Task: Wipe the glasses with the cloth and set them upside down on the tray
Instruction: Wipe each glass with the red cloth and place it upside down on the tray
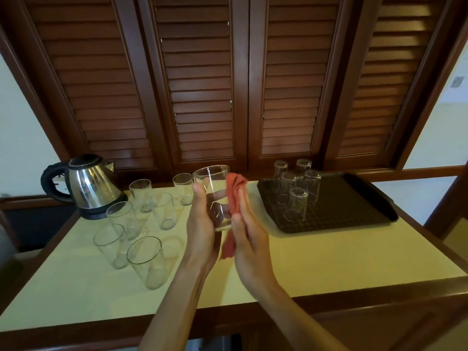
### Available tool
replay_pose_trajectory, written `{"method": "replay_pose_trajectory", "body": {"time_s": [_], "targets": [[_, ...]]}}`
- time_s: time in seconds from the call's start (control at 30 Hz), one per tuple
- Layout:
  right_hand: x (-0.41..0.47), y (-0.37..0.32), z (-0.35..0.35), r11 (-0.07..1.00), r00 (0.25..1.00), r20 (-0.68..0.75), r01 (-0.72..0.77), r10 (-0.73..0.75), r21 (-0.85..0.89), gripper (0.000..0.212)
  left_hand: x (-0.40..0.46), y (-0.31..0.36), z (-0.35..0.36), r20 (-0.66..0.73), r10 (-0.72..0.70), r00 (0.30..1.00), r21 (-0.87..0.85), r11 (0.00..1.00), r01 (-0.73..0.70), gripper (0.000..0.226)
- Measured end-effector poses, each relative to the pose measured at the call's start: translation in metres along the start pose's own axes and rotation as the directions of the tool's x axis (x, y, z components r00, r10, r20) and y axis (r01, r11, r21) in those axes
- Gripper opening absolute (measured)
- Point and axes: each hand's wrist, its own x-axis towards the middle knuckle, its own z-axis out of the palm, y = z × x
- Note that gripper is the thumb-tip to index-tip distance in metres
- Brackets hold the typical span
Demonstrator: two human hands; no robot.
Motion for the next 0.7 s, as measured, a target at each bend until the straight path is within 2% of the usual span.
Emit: {"method": "replay_pose_trajectory", "body": {"time_s": [0.07, 0.2, 0.27, 0.33, 0.4, 0.5, 0.6, 0.67, 0.7], "targets": [[0.018, -0.006, -0.005, 0.991, 0.993, -0.055, -0.104, 0.109, 0.082, 0.061, -0.006, -0.004, 0.000, 0.001, -0.011, 1.000, 0.024, 1.000, 0.011, 0.074], [0.005, -0.005, 0.000, 0.998, 1.000, -0.008, 0.005, -0.005, -0.067, 0.055, 0.001, 0.007, -0.001, -0.003, -0.009, 1.000, 0.056, 0.998, 0.009, 0.078], [-0.009, -0.003, 0.001, 0.999, 1.000, -0.003, 0.013, -0.013, -0.051, 0.053, 0.011, 0.009, -0.003, -0.026, 0.042, 0.999, 0.053, 0.998, -0.040, 0.080], [-0.002, -0.014, -0.001, 0.995, 0.998, -0.016, -0.063, 0.064, 0.076, 0.049, 0.010, 0.005, -0.003, -0.011, 0.101, 0.995, 0.140, 0.985, -0.098, 0.068], [0.015, -0.019, -0.006, 0.988, 0.992, -0.068, -0.102, 0.110, 0.115, 0.048, 0.004, -0.003, -0.002, -0.052, 0.107, 0.993, 0.219, 0.971, -0.093, 0.053], [0.015, -0.020, -0.004, 0.999, 0.993, -0.107, -0.045, 0.044, -0.004, 0.054, 0.001, 0.003, 0.004, -0.073, 0.059, 0.996, 0.179, 0.983, -0.045, 0.051], [-0.012, -0.008, 0.006, 0.990, 0.997, -0.064, 0.036, -0.045, -0.135, 0.053, 0.002, 0.013, 0.005, -0.042, 0.083, 0.996, 0.228, 0.971, -0.072, 0.051], [-0.012, -0.010, 0.006, 0.997, 0.996, -0.080, 0.031, -0.037, -0.075, 0.051, -0.002, 0.015, 0.006, 0.001, 0.125, 0.992, 0.278, 0.953, -0.120, 0.056], [-0.005, -0.013, 0.003, 0.999, 0.996, -0.090, 0.004, -0.008, -0.045, 0.052, -0.004, 0.012, 0.005, 0.016, 0.102, 0.995, 0.270, 0.957, -0.102, 0.062]]}}
